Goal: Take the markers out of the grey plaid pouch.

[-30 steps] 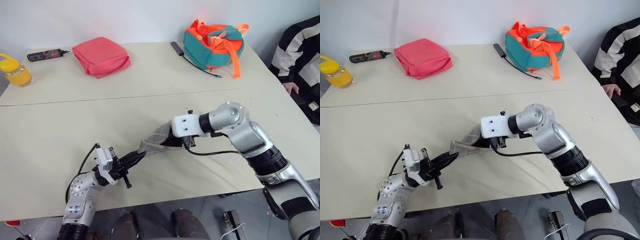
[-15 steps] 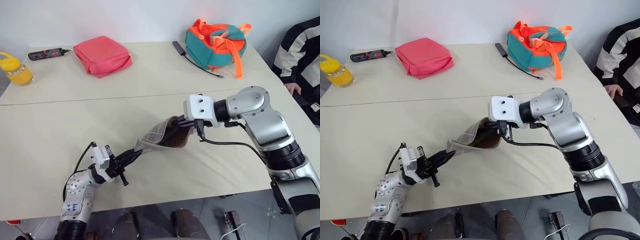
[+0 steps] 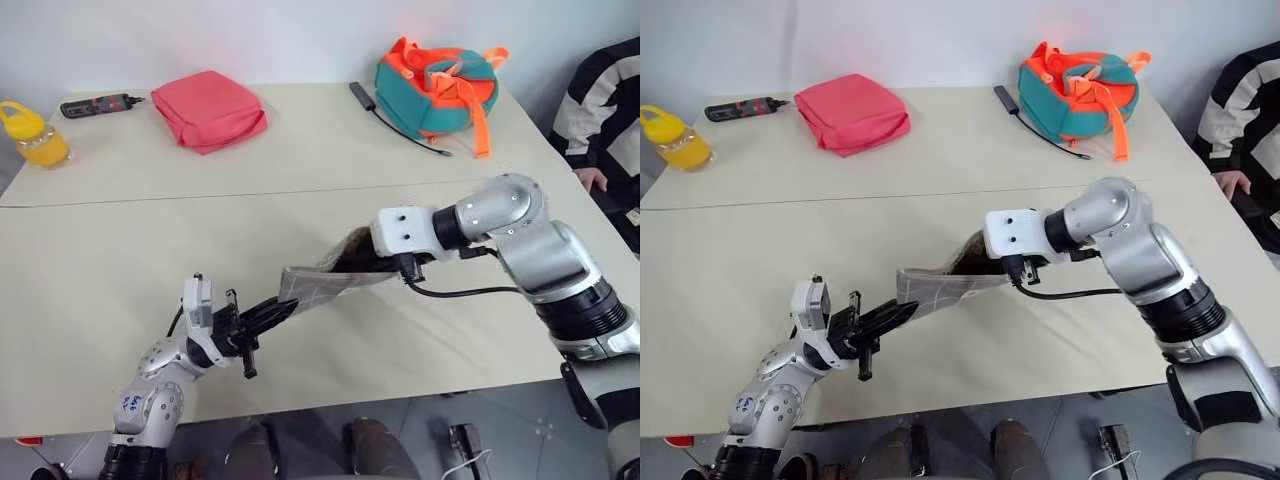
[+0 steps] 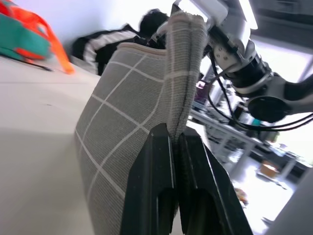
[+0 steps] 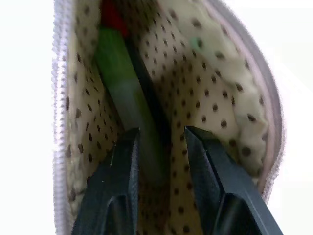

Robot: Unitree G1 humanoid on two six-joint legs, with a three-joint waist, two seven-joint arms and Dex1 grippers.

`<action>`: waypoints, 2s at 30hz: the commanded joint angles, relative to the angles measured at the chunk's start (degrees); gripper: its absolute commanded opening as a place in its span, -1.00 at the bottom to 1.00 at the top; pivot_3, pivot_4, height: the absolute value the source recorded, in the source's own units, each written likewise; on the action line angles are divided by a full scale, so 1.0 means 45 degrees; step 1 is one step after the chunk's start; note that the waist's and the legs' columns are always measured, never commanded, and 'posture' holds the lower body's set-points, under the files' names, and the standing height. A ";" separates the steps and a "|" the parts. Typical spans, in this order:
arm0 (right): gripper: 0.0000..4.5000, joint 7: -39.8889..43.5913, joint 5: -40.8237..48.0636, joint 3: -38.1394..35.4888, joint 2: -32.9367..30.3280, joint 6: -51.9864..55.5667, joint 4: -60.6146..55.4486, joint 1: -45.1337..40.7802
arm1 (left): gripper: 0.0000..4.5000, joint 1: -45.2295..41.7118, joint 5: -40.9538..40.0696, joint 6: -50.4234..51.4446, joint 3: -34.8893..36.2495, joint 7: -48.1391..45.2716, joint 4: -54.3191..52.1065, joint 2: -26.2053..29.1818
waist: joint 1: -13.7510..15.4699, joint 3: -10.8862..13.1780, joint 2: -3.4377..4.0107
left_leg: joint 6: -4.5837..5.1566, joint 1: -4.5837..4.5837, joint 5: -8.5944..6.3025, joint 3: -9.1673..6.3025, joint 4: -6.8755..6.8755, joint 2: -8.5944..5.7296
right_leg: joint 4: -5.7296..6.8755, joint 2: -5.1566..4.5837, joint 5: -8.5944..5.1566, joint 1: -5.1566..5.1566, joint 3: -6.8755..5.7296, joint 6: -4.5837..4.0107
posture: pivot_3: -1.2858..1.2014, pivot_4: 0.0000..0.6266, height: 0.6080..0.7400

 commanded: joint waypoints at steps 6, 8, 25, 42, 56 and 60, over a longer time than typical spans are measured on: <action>-0.32 0.0182 -0.0208 0.0778 -0.0768 0.0610 -0.1316 0.0418 | -1.00 -0.0461 0.1344 -0.1615 -0.0394 -0.0067 0.1212 -0.0996 | -0.0001 0.0000 0.0000 | 0.0005 -0.0003 -0.0003 -0.0006 0.0003 -0.0011 | -0.0027 -0.0012 0.0000 0.0015 -0.0001 0.0001 | 0.03 -0.52 1.00; -0.32 -0.0260 -0.0869 0.1372 -0.0532 0.0289 -0.1131 0.0743 | -1.00 -0.0240 0.1515 -0.2000 -0.0145 -0.0074 0.1825 -0.1133 | -0.0039 0.0000 -0.0001 | 0.0005 0.0003 -0.0003 0.0004 0.0005 -0.0003 | -0.0024 -0.0004 0.0000 0.0008 0.0008 0.0000 | 0.03 -0.52 1.00; -0.32 -0.0069 0.0070 0.1364 -0.0323 0.2847 -0.2558 0.1268 | -1.00 0.0540 0.3763 -0.5590 -0.0747 -0.0216 0.2846 -0.1403 | -0.0083 -0.0048 0.0094 | -0.0010 0.0044 -0.0009 0.0008 -0.0038 0.0013 | -0.0014 -0.0004 -0.0002 0.0025 0.0029 -0.0005 | 0.03 -0.52 1.00; -0.32 -0.2098 -0.3399 0.3072 0.0420 0.0097 -0.0747 0.1915 | -1.00 0.0784 0.3251 -0.4275 -0.0976 -0.0349 0.1624 -0.0739 | -0.0300 -0.0068 0.0049 | -0.0002 0.0042 -0.0014 0.0012 -0.0002 0.0011 | -0.0027 0.0001 -0.0002 0.0047 0.0026 -0.0006 | 0.03 -0.52 1.00; -0.79 -0.2375 -0.3523 0.2332 0.0830 -0.0826 0.0480 0.2092 | -1.00 0.0590 0.3107 -0.4054 -0.0771 -0.0233 0.1571 -0.0764 | -0.0290 -0.0109 -0.0017 | 0.0002 0.0069 -0.0011 0.0003 -0.0002 0.0011 | -0.0028 -0.0004 0.0003 0.0085 0.0021 -0.0013 | 0.03 -0.52 1.00; -0.79 -0.1770 -0.2169 0.1235 0.0827 -0.0043 -0.0168 0.1820 | -1.00 0.0619 0.3162 -0.4164 -0.0690 -0.0170 0.1611 -0.0739 | -0.0258 -0.0103 -0.0010 | 0.0003 0.0054 -0.0011 0.0002 -0.0010 0.0005 | -0.0035 -0.0012 0.0003 0.0072 0.0023 -0.0012 | 0.03 -0.52 1.00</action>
